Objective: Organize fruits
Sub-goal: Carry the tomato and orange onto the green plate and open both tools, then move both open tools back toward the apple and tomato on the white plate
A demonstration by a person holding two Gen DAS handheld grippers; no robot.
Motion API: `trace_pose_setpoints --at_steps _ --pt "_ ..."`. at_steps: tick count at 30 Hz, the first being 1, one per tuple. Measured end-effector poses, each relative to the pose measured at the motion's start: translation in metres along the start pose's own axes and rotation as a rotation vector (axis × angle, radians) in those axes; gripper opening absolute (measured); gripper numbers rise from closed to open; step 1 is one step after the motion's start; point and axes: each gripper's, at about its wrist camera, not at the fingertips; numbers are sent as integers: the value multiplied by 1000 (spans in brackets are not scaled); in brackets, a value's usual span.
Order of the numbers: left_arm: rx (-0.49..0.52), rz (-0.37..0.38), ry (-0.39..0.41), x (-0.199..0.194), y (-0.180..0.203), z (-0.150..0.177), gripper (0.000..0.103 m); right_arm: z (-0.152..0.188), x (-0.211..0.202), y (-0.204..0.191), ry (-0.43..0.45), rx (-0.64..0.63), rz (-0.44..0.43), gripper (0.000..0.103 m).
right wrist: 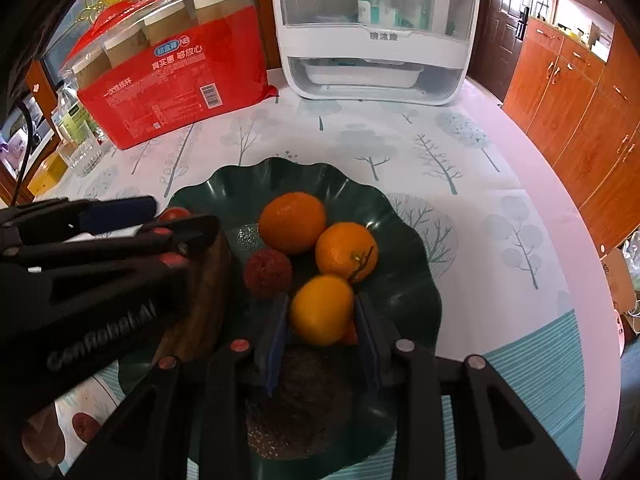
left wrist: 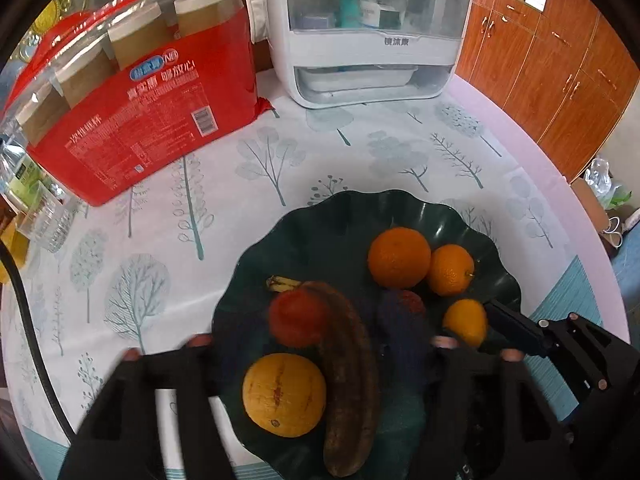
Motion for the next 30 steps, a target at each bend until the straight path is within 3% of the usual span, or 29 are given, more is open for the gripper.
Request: trace_pose_setpoints --at_steps 4,11,21,30 --pt "41 -27 9 -3 4 2 80 1 -1 0 9 -3 -5 45" --pt "43 -29 9 -9 4 5 85 3 -4 1 11 2 -16 46" --pt "25 -39 17 -28 -4 12 85 4 -22 1 37 10 -21 46" --pt "35 -46 65 -74 -26 35 85 14 -56 -10 74 -14 -32 46"
Point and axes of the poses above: each gripper's, at about its wrist camera, not at the fingertips, and x roughly the way its jaws point, y to its right, z to its underside, and after that the axes turned 8 degrees about -y, right-handed
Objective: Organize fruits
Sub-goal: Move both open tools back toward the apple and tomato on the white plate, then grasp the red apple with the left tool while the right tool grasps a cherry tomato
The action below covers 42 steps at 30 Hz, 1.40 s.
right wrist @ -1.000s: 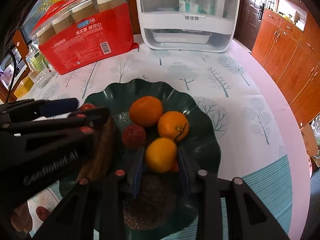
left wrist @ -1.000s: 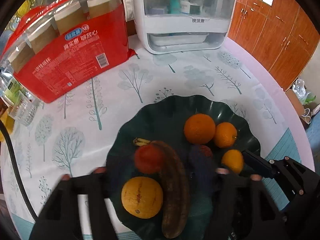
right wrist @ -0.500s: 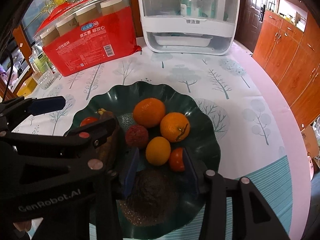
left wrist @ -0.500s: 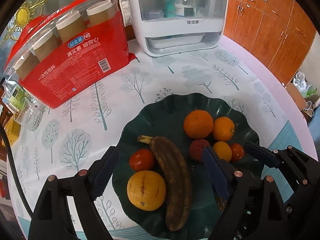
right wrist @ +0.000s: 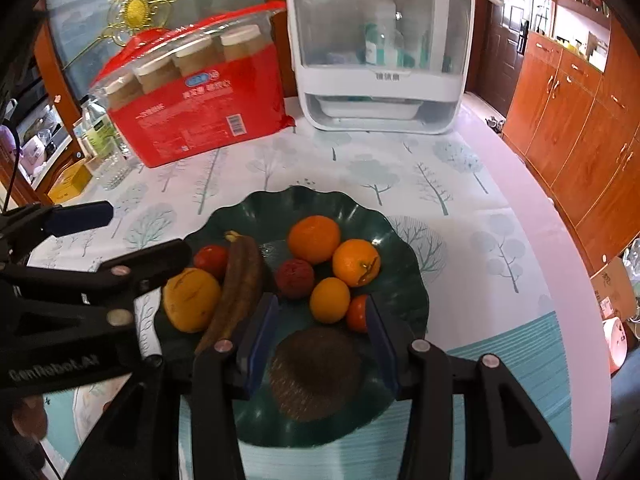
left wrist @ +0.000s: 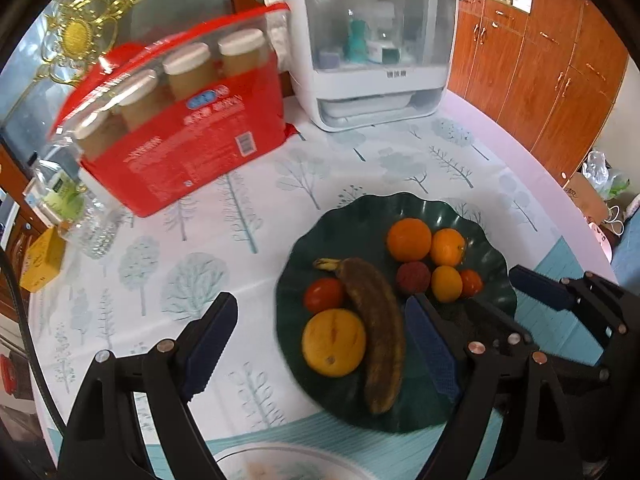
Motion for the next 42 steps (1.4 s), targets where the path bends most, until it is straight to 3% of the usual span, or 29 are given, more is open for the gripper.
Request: trace_pose_setpoints --at_steps 15,23,31,42 --pt "-19 -45 148 -110 -48 53 91 21 -75 -48 77 -80 -63 46" --pt "-46 -63 186 -142 -58 88 91 43 -105 -67 97 -85 -138 46" --pt "-38 -62 159 -137 -56 118 92 73 -111 -82 86 -91 -182 46" --pt "9 7 15 -77 -50 152 91 116 -68 -97 -37 -78 -207 46"
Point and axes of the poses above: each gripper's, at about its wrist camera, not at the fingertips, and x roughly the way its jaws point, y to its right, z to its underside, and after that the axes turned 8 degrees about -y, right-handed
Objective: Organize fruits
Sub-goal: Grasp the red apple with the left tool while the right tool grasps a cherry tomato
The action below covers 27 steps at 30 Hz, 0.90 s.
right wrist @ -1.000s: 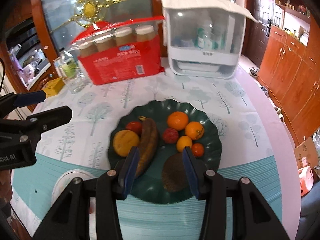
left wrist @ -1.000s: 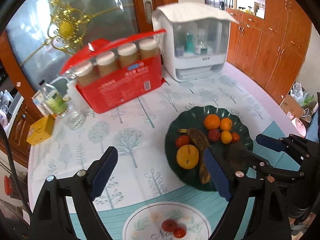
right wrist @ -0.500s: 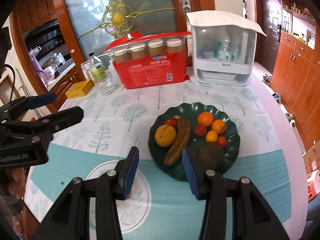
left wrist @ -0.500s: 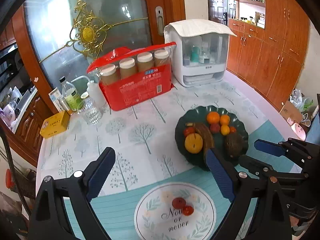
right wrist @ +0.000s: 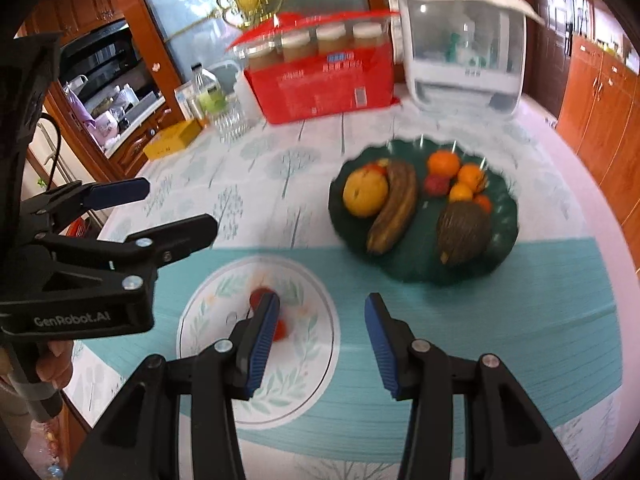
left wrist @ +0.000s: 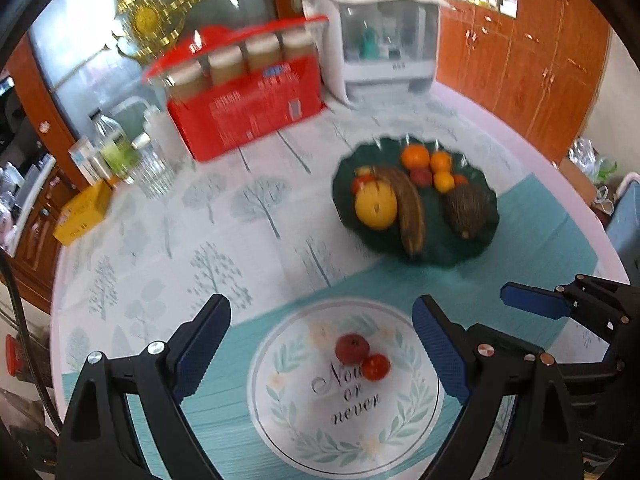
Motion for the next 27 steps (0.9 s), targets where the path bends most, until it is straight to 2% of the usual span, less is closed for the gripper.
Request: trace_pose_setpoints --at_steps 9,17,22,26,27 --pt "43 72 -133 55 -5 21 91 20 48 -18 -76 -35 -16 46" --pt "77 98 -190 74 -20 35 90 25 82 -36 -117 -87 -19 45" --pt "61 108 -216 82 -30 37 90 21 97 -41 -125 -112 -16 36" --pt "50 115 -223 88 -34 37 90 18 107 -47 -126 -143 -34 34" --pt "48 117 -226 90 -34 36 90 17 109 -49 -127 -157 -34 31"
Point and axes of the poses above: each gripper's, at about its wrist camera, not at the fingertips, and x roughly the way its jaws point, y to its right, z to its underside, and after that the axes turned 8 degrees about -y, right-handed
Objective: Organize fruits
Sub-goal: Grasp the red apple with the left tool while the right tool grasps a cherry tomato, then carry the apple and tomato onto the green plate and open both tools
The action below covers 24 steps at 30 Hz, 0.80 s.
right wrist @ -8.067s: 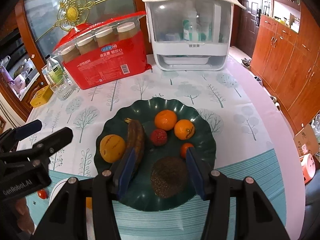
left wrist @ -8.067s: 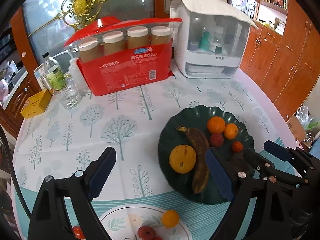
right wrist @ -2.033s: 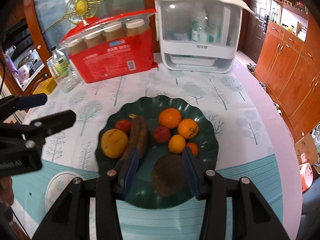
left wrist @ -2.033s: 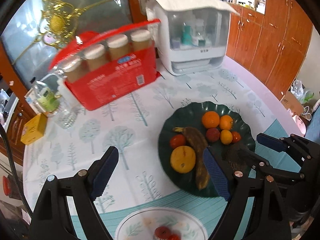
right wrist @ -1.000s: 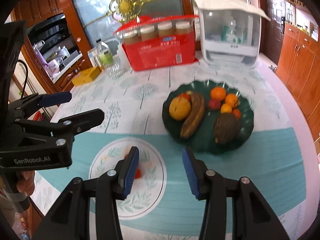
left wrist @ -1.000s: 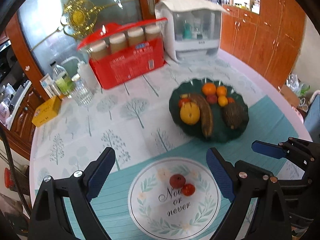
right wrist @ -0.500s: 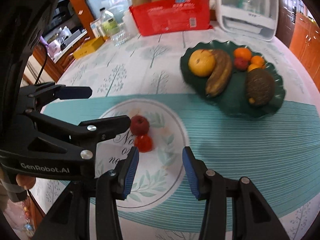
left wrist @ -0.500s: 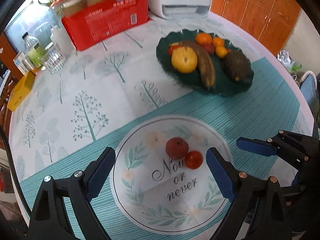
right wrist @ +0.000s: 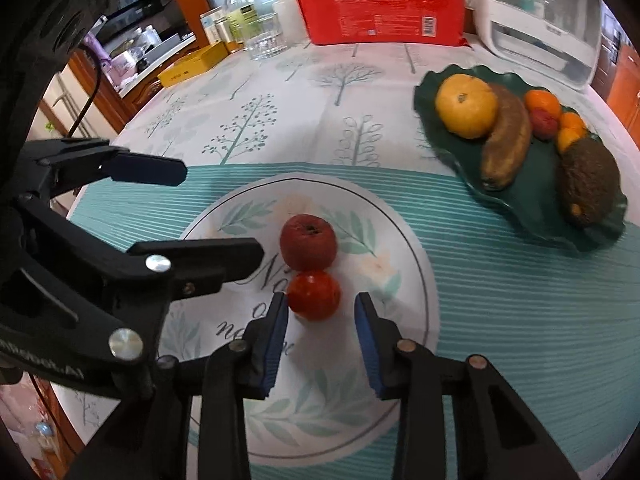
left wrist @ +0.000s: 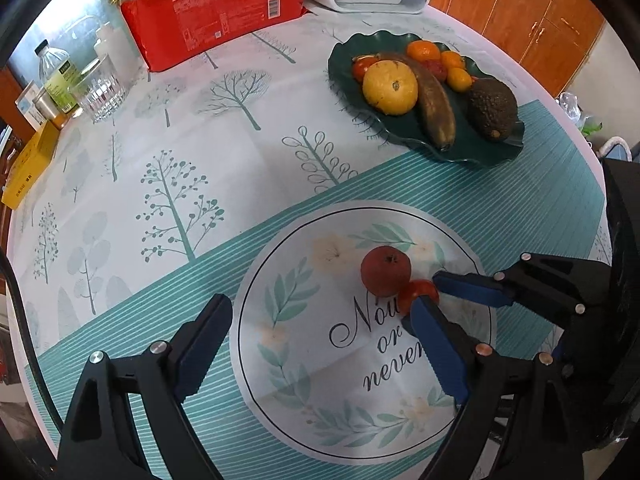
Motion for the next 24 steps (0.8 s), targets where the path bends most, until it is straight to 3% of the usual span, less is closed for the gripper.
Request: trace_pose_setpoints --at_steps 10,15,22,24 --pt "-4 42 -37 19 7 -9 84 0 -3 19 10 33 -5 27" --pt "-20 90 -68 31 12 -16 65 3 -8 35 11 65 17 27" --pt "-18 101 -73 40 19 -22 47 10 -13 45 16 91 22 27" --pt "-15 105 -69 41 22 -24 32 12 -14 46 17 95 19 27"
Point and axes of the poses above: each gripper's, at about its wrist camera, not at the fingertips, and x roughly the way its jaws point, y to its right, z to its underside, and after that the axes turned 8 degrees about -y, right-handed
